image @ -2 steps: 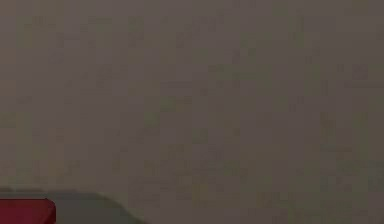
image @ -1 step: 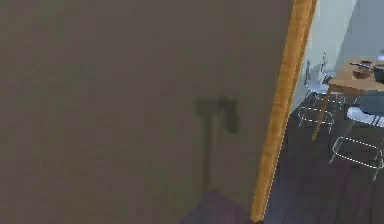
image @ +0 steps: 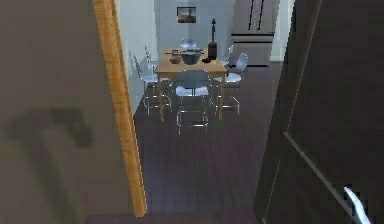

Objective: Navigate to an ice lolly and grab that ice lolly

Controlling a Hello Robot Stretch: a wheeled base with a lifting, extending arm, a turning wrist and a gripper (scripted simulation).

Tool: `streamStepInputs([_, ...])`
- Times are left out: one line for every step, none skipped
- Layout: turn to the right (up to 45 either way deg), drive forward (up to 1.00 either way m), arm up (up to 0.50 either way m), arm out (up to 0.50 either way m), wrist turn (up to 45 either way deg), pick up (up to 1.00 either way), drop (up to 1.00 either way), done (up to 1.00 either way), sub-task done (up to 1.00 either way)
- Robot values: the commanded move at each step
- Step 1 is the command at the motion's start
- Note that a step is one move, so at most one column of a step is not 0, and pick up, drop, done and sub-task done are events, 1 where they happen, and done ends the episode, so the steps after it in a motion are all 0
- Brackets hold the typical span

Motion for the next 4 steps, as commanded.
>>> streamStepInputs([9.0,0.00,0.00,0.00,0.0,0.00,0.00,0.00,0.00])
streamStepInputs([0.0,0.60,0.00,0.00,0.0,0.00,0.00,0.00,0.00])
streamStepInputs([-45.0,0.00,0.00,0.00,0.0,0.00,0.00,0.00,0.00])
streamStepInputs([-9.0,0.00,0.00,0.00,0.0,0.00,0.00,0.00,0.00])
